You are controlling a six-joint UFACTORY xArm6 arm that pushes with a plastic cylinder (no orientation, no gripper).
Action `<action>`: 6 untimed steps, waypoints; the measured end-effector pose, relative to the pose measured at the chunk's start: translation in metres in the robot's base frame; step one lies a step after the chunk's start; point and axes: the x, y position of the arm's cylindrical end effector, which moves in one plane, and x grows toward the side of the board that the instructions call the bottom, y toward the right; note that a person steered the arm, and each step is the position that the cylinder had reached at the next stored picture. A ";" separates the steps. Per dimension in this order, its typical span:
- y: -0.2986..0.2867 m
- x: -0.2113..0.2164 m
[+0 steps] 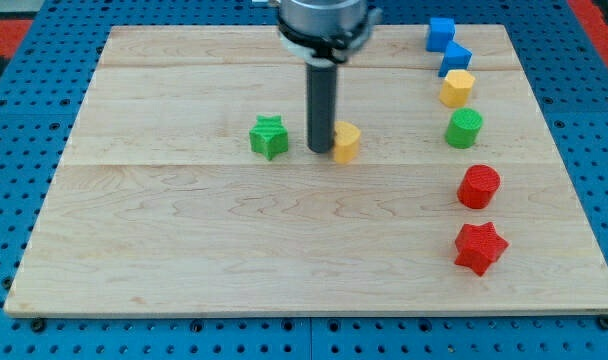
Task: Separate the yellow heart and the green circle
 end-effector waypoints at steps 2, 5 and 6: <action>0.039 0.025; 0.017 0.019; 0.018 0.019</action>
